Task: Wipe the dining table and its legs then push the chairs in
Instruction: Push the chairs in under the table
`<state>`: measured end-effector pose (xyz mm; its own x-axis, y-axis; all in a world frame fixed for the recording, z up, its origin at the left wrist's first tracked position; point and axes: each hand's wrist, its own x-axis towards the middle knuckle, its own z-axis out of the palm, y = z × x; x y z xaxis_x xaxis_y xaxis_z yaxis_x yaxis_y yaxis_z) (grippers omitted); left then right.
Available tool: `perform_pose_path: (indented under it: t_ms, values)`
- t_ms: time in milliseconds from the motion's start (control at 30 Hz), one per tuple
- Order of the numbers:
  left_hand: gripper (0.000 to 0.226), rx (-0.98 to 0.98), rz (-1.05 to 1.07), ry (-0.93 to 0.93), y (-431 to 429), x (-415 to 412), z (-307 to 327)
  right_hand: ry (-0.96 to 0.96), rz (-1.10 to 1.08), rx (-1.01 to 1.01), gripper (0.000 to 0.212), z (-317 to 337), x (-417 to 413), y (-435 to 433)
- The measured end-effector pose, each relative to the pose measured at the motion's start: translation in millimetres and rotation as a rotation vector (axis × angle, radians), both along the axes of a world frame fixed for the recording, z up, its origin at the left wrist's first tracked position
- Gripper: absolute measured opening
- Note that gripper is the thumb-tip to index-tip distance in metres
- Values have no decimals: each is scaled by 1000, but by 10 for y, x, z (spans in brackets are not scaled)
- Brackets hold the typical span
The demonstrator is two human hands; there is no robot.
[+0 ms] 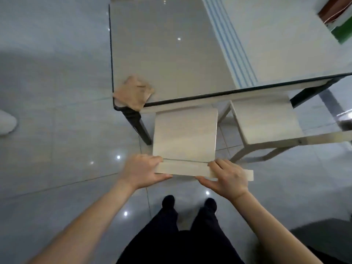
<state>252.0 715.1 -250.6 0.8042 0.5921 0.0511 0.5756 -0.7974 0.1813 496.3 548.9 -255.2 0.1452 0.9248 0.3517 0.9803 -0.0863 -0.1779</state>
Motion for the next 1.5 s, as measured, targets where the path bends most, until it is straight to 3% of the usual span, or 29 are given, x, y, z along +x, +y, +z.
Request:
perform_pose_path:
  t_ms: [333,500,633,1033,1500]
  values:
    - [77,23,186,-25,-193,508,74,-43,78,-243,63,139,644,198]
    - [71,-5,381,-11,-251,880,133,-46,74,-205,42,182,996,429]
    - [70,-37,503,45,-214,1130,112,-64,63,-173,43,192,1227,600]
    - [61,22,558,68,127,1676,178,-111,97,-84,46,222,1770,1174]
    - [63,22,584,65,958,1647,110,-105,94,-39,43,115,1734,1877]
